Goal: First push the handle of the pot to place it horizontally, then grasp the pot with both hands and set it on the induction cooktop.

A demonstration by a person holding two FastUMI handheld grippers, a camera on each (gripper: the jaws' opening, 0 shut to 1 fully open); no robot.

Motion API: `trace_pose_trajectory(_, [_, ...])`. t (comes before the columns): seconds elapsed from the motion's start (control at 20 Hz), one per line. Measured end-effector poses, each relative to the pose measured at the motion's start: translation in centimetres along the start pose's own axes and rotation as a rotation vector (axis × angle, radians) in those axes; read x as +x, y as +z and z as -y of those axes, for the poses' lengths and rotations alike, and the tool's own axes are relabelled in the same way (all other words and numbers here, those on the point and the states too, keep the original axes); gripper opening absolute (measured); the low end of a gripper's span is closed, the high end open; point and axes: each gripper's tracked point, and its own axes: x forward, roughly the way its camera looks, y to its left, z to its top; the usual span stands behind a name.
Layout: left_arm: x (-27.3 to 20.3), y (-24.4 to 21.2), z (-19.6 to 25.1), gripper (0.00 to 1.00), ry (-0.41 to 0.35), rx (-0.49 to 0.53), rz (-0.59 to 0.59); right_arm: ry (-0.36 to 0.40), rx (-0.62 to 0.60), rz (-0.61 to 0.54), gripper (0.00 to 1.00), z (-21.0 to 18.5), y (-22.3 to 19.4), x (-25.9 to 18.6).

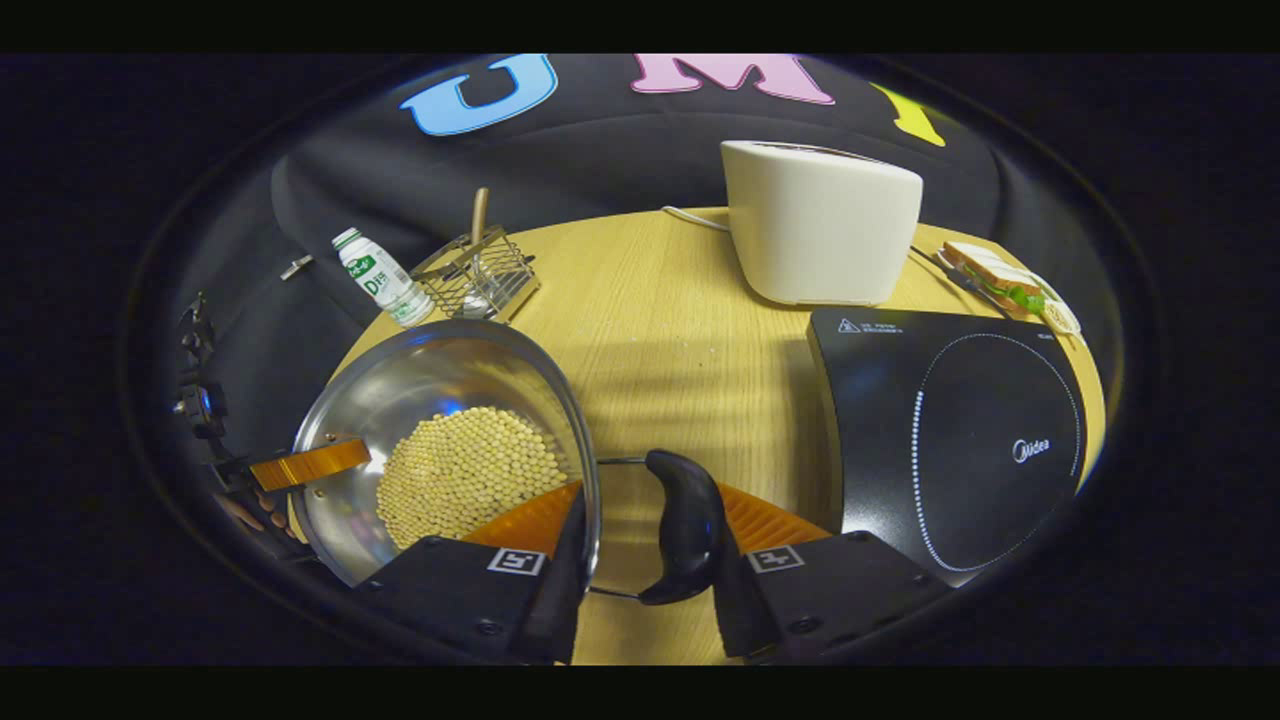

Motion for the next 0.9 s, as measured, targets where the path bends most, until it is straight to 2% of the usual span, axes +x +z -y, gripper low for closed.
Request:
trace_pose_trajectory(0.25, [-2.0, 0.1, 0.5, 0.60, 0.016, -0.004, 0.013, 0.018, -0.005, 0.001, 0.58, -0.2, 0.2, -1.9])
trace_pose_trajectory(0.45, [-4.2, 0.5, 2.5, 0.60, 0.016, -0.009, 0.037, 0.029, -0.019, 0.030, 0.57, 0.7, 1.5, -4.6])
trace_pose_trajectory(0.9, [-7.0, 0.6, 10.5, 0.60, -0.012, 0.019, 0.064, 0.028, 0.013, 0.080, 0.57, 6.8, 3.1, -10.7])
